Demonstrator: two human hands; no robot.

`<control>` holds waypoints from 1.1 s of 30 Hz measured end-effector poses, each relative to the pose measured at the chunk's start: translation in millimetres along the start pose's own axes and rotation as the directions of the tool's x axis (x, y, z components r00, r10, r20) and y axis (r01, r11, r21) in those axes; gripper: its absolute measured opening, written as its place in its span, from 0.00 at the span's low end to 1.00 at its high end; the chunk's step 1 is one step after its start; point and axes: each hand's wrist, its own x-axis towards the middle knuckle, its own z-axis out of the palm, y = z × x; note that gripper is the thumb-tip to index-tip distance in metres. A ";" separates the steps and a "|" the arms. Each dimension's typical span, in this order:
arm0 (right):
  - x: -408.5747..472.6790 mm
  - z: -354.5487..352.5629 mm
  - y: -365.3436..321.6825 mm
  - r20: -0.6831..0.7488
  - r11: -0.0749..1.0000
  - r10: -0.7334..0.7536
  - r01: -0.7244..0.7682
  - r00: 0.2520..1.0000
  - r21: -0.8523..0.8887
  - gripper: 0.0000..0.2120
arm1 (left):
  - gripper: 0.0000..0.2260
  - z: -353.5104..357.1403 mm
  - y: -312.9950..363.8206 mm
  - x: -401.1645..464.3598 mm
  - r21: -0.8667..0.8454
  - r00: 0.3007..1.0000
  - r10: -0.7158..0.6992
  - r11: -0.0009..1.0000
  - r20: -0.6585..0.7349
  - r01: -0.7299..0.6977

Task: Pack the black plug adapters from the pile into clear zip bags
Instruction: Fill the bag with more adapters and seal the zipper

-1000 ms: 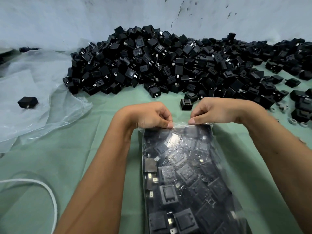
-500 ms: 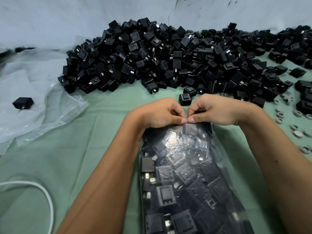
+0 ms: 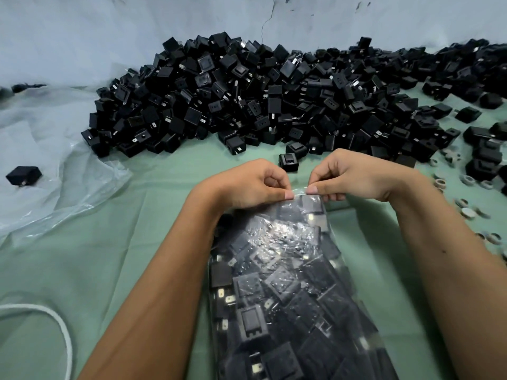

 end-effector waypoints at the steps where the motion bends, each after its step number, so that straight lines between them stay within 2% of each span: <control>1: 0.7 -0.7 -0.8 0.009 1.000 0.007 -0.006 1.000 -0.012 0.11 | 0.07 0.3 0.7 0.6 0.003 1.000 0.005 1.000 -0.007 -0.005; 5: 2.9 -2.9 -2.4 0.043 0.999 0.014 -0.012 0.999 -0.037 0.11 | 0.07 0.0 1.4 1.8 0.036 1.000 -0.002 0.999 -0.002 0.002; 10: 6.4 0.9 -3.4 0.020 1.000 0.019 -0.020 1.000 0.016 0.09 | 0.08 0.5 2.9 1.2 0.040 1.000 0.008 0.999 0.017 -0.009; 15: 9.8 5.5 -3.1 0.007 0.995 -0.015 0.014 1.000 0.094 0.09 | 0.09 1.8 -0.3 3.4 0.004 0.999 0.012 1.000 -0.043 -0.012; 17: 11.8 8.1 -1.1 -0.023 0.991 -0.036 0.038 0.999 0.127 0.15 | 0.10 5.1 0.3 5.9 -0.018 0.995 0.046 0.999 -0.091 -0.047; 18: 13.0 8.9 0.5 -0.037 0.989 -0.044 0.049 0.998 0.137 0.17 | 0.10 5.9 0.7 6.6 -0.009 0.993 0.056 0.998 -0.101 -0.057; 21: 15.1 9.4 6.3 -0.047 0.977 -0.061 0.070 0.997 0.203 0.15 | 0.09 5.3 0.6 7.8 0.045 0.994 0.046 0.998 -0.098 -0.041; 24: 12.4 4.6 14.1 0.003 0.949 -0.055 0.052 0.998 0.312 0.13 | 0.10 3.1 1.5 9.1 0.151 0.996 0.030 0.988 -0.082 -0.018; 27: 11.1 2.9 17.0 0.041 0.936 -0.088 0.068 0.995 0.345 0.12 | 0.13 0.0 3.2 9.5 0.267 0.999 0.022 0.964 -0.048 -0.008; 33: 17.2 9.0 13.2 -0.005 0.939 -0.082 0.079 0.997 0.336 0.12 | 0.11 -1.9 3.8 8.3 0.248 0.999 0.031 0.969 -0.034 -0.022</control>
